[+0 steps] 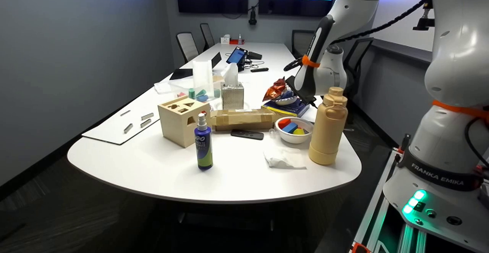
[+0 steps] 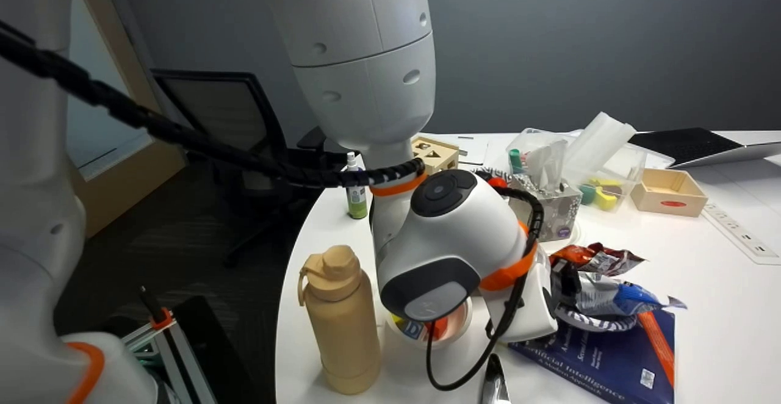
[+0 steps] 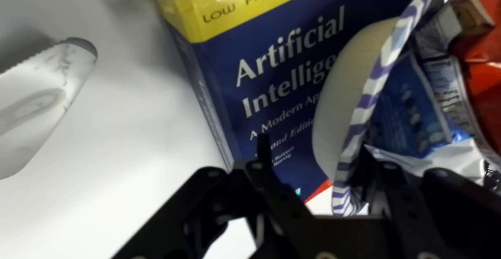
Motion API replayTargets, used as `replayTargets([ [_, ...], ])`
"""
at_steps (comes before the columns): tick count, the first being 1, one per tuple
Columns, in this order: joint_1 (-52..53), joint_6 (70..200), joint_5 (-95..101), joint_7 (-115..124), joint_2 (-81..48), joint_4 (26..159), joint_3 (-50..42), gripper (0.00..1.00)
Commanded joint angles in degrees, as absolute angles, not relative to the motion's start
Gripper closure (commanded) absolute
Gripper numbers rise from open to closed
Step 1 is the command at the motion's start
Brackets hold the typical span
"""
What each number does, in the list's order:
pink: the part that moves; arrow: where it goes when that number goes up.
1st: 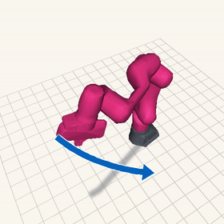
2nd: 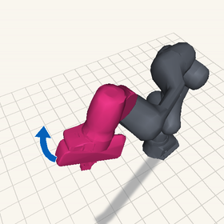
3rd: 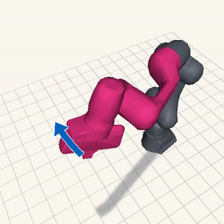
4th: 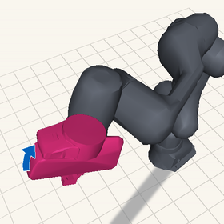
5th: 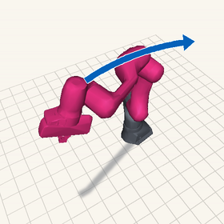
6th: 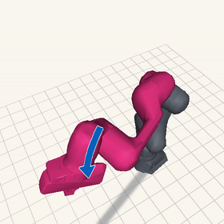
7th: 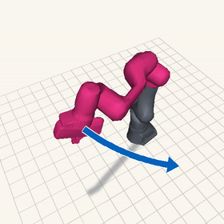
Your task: Pick up the paper plate, and then place it on top of the book
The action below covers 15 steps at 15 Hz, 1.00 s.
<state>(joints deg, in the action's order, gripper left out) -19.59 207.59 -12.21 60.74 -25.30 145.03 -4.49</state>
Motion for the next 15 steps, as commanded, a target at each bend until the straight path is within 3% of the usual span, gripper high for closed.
replayTargets([
  [1,-21.14,206.90,-12.74,60.57,-23.41,145.52,-3.58,0.19],
  [3,-21.47,206.83,-12.79,60.46,-22.45,146.03,-3.81,0.03],
  [4,-21.51,206.71,-12.95,60.29,-22.01,146.23,-4.05,0.00],
  [15,-21.67,197.12,-14.38,56.86,-13.78,149.32,-7.28,0.00],
])
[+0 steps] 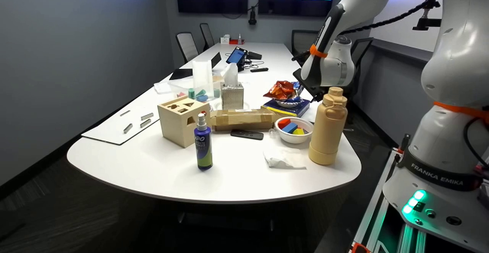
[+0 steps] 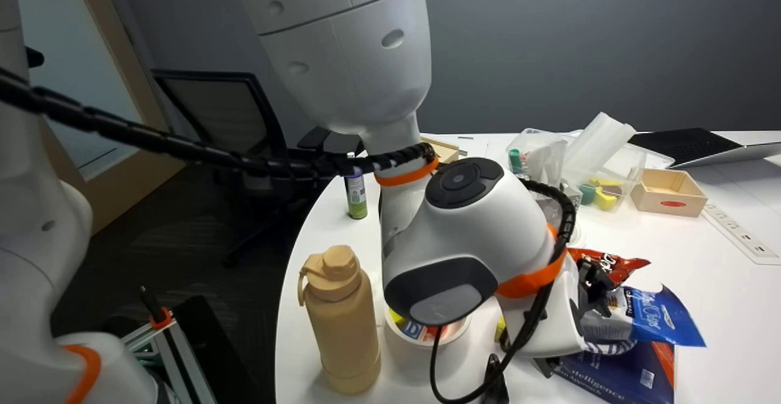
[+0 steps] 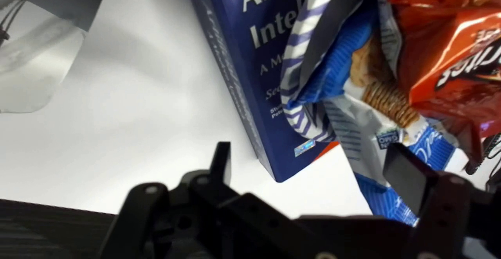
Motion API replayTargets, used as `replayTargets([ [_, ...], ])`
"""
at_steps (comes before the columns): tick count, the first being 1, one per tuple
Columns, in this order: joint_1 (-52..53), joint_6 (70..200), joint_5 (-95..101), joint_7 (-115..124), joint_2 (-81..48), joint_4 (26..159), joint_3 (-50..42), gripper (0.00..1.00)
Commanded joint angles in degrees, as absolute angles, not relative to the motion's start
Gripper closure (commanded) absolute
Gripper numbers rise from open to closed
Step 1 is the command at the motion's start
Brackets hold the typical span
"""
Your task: Pick up the paper plate, and then place it on top of the book
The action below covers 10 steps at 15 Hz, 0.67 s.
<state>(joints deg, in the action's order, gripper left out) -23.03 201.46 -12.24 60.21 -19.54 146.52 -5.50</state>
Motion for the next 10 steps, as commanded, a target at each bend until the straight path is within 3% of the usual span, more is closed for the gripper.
replayTargets([
  [1,-20.71,195.93,-15.43,55.46,-12.33,149.79,-8.46,0.00],
  [10,-10.40,189.06,-19.78,41.69,-0.41,152.30,-18.84,0.00],
])
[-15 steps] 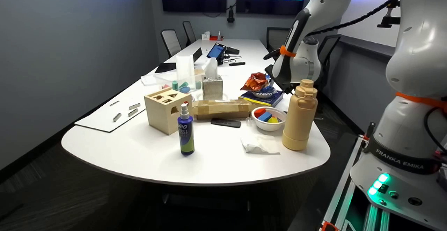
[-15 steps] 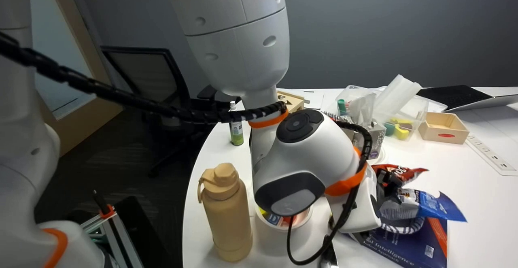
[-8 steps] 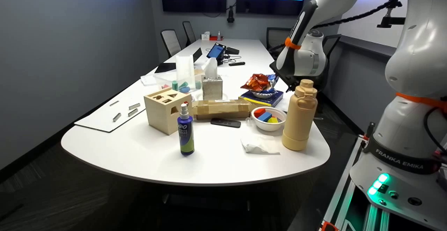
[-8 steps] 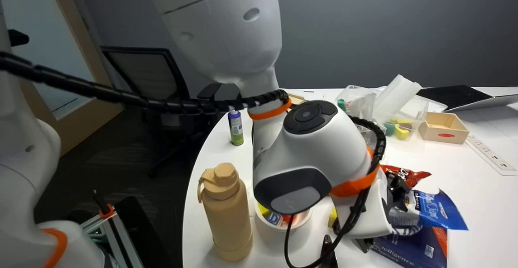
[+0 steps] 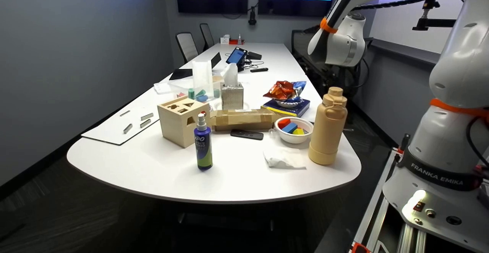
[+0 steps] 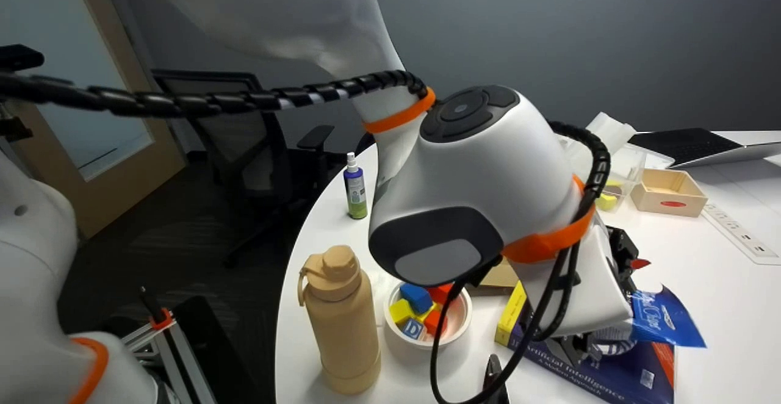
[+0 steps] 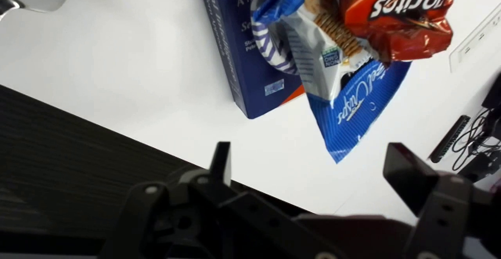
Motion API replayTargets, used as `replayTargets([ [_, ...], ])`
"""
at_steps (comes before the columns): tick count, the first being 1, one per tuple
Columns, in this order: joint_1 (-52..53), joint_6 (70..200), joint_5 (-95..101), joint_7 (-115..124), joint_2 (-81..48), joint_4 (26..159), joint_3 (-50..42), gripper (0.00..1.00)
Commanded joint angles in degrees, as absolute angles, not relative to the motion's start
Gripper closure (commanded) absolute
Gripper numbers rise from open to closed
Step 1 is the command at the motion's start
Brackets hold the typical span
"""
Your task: Pick up the paper plate, and then place it on top of the book
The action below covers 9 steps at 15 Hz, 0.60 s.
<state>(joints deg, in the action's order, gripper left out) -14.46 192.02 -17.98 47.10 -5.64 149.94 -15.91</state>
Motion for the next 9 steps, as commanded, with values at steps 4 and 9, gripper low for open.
replayTargets([
  [4,-5.88,188.51,-18.70,33.94,-0.03,153.05,-20.94,0.00],
  [9,1.06,193.15,-21.10,22.94,-3.48,153.29,-23.74,0.00],
])
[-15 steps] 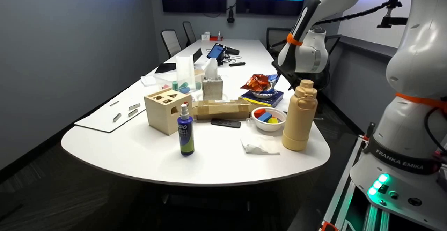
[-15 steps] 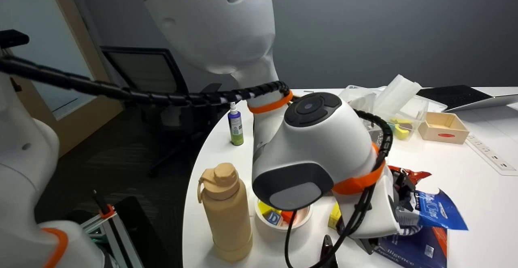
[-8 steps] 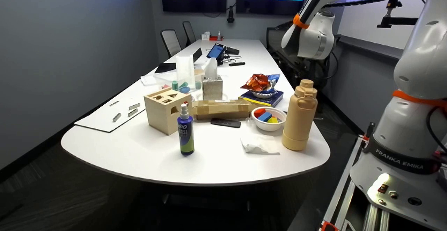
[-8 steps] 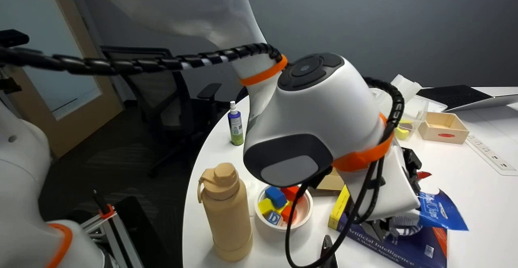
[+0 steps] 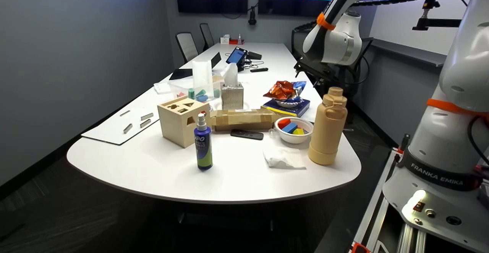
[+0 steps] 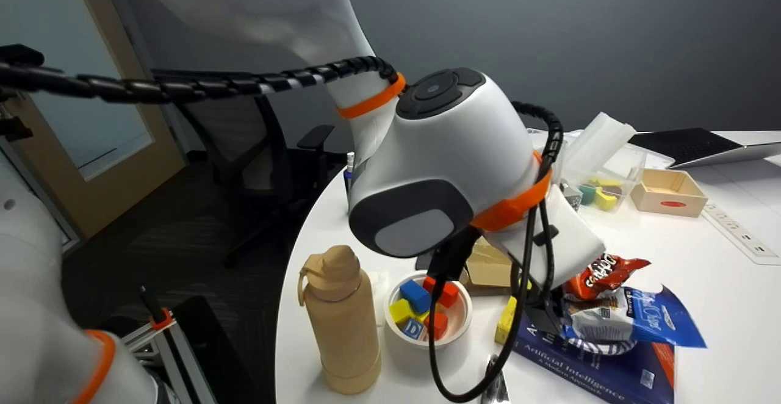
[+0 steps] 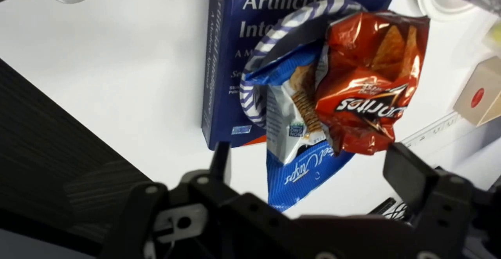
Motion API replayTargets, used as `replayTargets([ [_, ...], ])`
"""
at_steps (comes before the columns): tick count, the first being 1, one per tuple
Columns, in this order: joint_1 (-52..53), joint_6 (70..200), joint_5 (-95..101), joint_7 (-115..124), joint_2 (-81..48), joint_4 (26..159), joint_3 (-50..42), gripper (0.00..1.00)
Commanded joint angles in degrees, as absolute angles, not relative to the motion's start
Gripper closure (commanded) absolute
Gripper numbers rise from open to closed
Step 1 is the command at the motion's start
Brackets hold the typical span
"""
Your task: Pick up the paper plate, and then place it on top of the book
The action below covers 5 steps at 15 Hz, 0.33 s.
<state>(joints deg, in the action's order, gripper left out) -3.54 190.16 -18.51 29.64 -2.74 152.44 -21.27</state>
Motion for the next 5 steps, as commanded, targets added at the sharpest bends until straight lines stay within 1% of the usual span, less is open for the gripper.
replayTargets([
  [1,2.88,194.16,-22.48,20.45,-3.85,153.29,-24.37,0.00],
  [5,11.46,198.08,-33.20,8.84,-4.88,153.18,-26.18,0.00],
])
